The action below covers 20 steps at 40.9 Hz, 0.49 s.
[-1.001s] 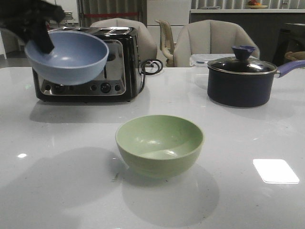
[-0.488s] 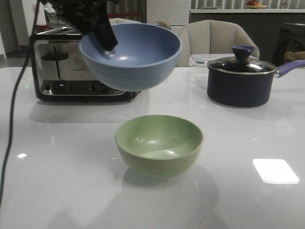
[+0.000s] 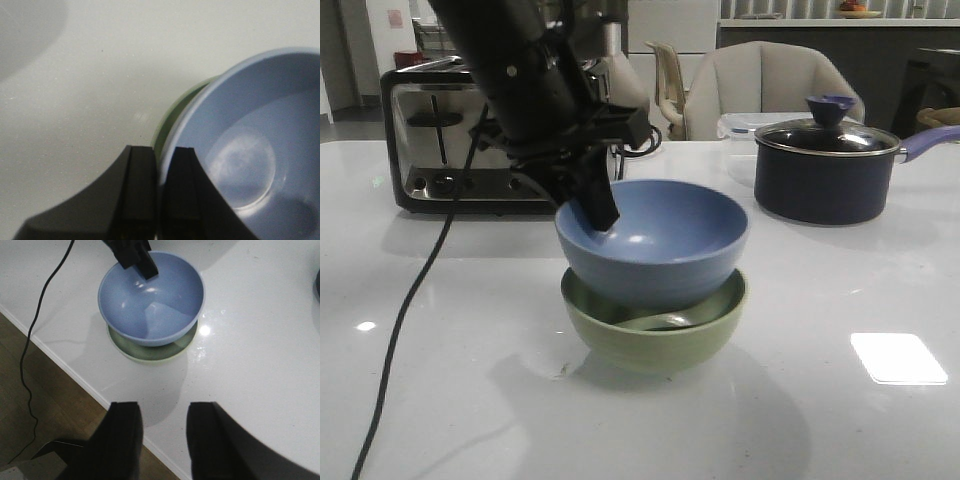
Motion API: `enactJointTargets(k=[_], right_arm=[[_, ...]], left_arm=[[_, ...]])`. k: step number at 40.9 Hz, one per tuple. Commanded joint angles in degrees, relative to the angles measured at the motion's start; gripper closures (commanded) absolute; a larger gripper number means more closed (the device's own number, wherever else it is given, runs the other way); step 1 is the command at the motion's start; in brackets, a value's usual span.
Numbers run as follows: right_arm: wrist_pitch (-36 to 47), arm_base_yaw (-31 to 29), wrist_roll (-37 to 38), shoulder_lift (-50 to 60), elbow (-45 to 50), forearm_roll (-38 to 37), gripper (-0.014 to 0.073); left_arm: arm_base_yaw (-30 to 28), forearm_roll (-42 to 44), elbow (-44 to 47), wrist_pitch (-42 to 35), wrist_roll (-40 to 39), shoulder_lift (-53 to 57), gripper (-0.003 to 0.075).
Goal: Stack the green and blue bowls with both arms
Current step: 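Lower the blue bowl into the green bowl and release it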
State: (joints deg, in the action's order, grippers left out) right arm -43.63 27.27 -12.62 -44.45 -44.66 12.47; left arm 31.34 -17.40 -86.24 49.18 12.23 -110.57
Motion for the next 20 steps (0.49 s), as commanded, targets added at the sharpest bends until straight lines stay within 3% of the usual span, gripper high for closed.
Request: enactJointTargets(k=[1,7,12,17,20], right_arm=[[3.54,-0.22,-0.33,0.43,-1.58,0.78,0.0234],[3.54,-0.22,-0.33,0.43,-1.58,0.78,0.0234],[3.54,-0.22,-0.33,0.43,-1.58,0.78,0.0234],[3.54,-0.22,-0.33,0.43,-1.58,0.78,0.0234],[3.54,-0.22,-0.33,0.43,-1.58,0.78,0.0234]], left_arm=[[0.36,-2.66,-1.76,-1.23,0.06,1.64,0.0619],[0.48,-2.82,-1.76,-2.36,0.06,0.88,0.06],[0.58,-2.95,-1.76,-1.83,0.06,0.88,0.045],[0.58,-2.95,-1.87,0.01,0.06,1.16,0.0241],[0.58,-2.95,-2.32,1.15,0.06,2.52,0.0207]])
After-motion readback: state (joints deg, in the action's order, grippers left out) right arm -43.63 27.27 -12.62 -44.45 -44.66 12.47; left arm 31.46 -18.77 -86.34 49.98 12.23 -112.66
